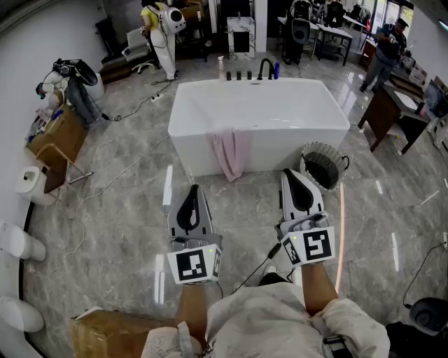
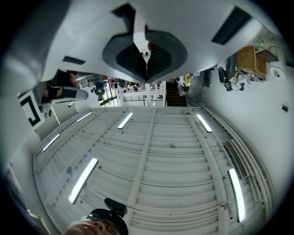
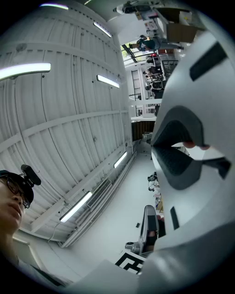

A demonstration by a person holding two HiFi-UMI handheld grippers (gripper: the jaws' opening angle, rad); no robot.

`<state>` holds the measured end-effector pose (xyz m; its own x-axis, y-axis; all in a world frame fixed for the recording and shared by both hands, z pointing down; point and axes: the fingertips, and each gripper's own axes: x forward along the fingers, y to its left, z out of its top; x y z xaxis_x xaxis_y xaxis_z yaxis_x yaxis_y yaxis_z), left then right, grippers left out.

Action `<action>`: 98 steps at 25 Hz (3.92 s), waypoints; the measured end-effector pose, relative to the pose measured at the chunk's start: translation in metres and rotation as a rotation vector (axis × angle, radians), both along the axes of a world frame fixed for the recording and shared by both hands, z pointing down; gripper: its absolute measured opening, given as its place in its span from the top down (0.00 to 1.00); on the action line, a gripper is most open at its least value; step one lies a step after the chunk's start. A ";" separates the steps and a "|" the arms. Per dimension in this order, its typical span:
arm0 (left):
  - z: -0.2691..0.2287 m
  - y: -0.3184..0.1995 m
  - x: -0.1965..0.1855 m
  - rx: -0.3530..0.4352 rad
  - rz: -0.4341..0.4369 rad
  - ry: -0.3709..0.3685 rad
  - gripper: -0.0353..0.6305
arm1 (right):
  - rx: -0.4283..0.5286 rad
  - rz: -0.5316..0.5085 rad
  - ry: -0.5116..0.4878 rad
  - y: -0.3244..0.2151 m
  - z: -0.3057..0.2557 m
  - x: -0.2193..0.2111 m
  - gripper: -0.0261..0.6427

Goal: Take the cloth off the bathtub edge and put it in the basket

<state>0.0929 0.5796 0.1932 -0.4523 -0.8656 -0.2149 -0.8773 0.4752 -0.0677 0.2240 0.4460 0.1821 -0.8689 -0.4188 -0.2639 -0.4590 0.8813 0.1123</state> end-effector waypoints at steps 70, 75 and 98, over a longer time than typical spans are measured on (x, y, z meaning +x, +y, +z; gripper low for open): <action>0.035 -0.374 -0.164 -0.124 0.026 -0.013 0.94 | -0.243 0.066 -0.065 -0.387 0.071 -0.145 0.98; 0.041 -0.386 -0.174 -0.125 0.025 -0.009 0.94 | -0.253 0.069 -0.061 -0.398 0.078 -0.153 0.98; 0.057 -0.453 -0.391 -0.084 0.067 0.040 0.94 | -0.180 0.086 0.022 -0.463 0.066 -0.364 0.98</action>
<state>-0.2980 0.1261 0.2500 -0.4000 -0.9082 -0.1235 -0.9095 0.4099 -0.0690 -0.1400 -0.0167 0.2480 -0.8326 -0.5306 -0.1591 -0.5327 0.8457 -0.0324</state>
